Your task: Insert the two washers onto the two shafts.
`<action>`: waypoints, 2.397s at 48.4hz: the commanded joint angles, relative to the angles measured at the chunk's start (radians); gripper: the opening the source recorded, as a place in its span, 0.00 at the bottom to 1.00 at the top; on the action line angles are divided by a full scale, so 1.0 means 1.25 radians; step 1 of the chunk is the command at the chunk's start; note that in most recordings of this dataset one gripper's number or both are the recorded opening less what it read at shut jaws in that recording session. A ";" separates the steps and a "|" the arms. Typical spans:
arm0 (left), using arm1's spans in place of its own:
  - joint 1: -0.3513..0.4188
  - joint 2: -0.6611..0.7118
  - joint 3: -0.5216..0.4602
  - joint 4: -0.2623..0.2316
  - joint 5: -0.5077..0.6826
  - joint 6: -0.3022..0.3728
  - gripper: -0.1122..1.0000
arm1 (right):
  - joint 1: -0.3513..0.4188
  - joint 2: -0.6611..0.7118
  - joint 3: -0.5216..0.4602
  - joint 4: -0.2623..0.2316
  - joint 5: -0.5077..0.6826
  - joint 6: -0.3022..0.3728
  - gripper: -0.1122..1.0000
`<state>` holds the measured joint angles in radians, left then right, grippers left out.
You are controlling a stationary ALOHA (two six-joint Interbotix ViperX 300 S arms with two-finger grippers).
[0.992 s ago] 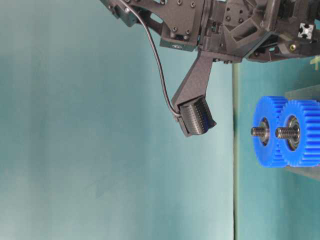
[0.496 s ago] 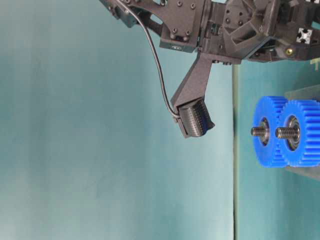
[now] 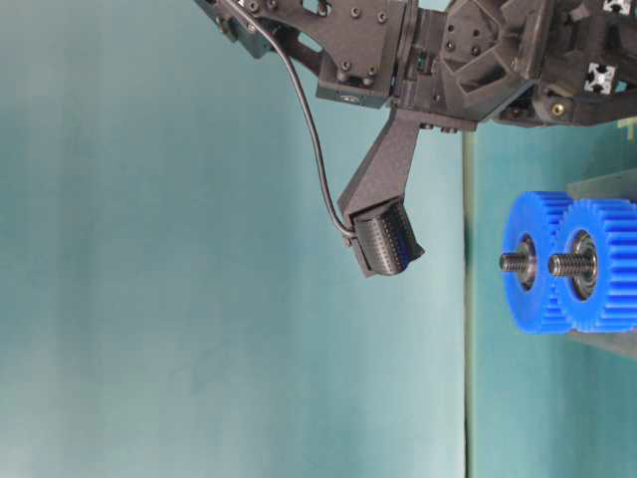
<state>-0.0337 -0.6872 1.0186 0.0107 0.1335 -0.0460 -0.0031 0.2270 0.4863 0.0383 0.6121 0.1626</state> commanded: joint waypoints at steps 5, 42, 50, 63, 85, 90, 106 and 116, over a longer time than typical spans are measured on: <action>-0.001 -0.001 -0.012 0.001 -0.007 -0.001 0.10 | 0.012 -0.032 -0.012 0.002 0.006 0.010 0.40; -0.001 -0.001 -0.011 0.001 -0.011 -0.001 0.10 | 0.009 -0.058 -0.274 -0.031 0.228 -0.055 0.40; -0.001 -0.002 -0.011 0.001 -0.011 -0.001 0.10 | 0.009 -0.013 -0.328 -0.031 0.243 -0.086 0.40; -0.001 -0.004 -0.010 0.001 -0.011 -0.001 0.10 | 0.007 0.027 -0.380 -0.031 0.266 -0.106 0.40; -0.001 -0.005 -0.007 0.001 -0.011 -0.001 0.10 | 0.007 0.042 -0.380 -0.029 0.275 -0.107 0.40; -0.001 -0.005 -0.007 0.001 -0.011 -0.001 0.10 | 0.009 0.044 -0.379 -0.029 0.275 -0.107 0.40; -0.001 -0.005 -0.006 0.001 -0.011 -0.001 0.10 | 0.009 0.054 -0.378 -0.029 0.275 -0.107 0.40; -0.001 -0.005 -0.007 0.001 -0.011 -0.002 0.10 | 0.010 0.056 -0.379 -0.028 0.276 -0.107 0.40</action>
<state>-0.0337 -0.6903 1.0216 0.0092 0.1289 -0.0460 0.0061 0.3129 0.0322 0.0015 0.9587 0.0383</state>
